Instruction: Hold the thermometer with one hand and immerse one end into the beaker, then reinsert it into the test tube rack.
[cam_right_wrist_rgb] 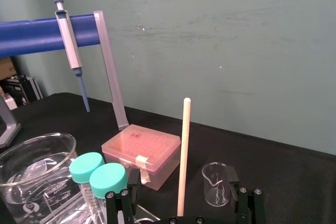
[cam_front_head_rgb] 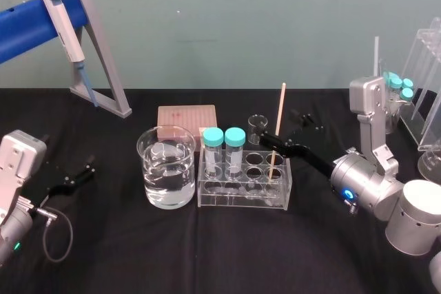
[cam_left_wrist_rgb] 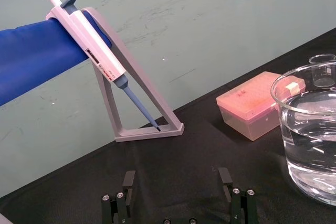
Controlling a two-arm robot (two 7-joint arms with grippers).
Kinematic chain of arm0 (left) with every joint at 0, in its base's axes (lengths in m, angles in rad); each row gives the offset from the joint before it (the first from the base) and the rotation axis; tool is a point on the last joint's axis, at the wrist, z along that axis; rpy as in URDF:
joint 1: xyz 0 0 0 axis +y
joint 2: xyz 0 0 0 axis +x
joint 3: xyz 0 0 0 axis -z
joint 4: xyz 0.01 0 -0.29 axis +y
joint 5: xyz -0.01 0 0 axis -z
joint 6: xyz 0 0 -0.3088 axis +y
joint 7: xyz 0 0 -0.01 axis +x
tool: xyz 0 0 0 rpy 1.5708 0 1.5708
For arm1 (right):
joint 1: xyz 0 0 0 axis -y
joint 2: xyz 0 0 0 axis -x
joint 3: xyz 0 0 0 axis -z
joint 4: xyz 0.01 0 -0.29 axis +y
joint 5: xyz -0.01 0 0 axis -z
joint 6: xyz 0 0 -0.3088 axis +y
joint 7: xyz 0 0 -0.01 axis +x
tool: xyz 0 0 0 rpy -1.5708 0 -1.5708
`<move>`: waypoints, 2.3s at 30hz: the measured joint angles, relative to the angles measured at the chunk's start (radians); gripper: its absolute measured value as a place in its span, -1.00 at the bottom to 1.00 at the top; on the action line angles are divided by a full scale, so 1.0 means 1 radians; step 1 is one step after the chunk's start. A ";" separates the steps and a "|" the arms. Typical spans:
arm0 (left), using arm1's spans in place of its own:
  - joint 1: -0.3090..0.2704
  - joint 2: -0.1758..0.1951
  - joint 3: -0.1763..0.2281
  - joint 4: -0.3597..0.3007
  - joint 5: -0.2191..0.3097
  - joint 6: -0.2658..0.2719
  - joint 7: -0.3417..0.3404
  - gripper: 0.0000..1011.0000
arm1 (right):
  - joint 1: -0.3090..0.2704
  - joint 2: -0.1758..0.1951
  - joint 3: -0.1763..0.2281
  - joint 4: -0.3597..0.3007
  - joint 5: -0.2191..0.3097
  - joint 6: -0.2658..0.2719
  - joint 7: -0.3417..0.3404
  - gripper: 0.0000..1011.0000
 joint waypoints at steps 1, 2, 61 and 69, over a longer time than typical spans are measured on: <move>0.000 0.000 0.000 0.000 0.000 0.000 0.000 0.99 | 0.004 -0.004 0.001 0.006 -0.009 -0.005 0.000 0.98; 0.000 0.000 0.000 0.000 0.000 0.000 0.000 0.99 | 0.006 -0.005 0.001 0.009 -0.012 -0.007 0.000 0.98; 0.000 0.000 0.000 0.000 0.000 0.000 0.000 0.99 | 0.000 -0.082 0.073 0.019 -0.084 -0.033 0.031 -0.91; 0.000 0.000 0.000 0.000 0.000 0.000 0.000 0.99 | -0.019 -0.059 0.073 -0.044 -0.100 -0.039 0.038 -0.91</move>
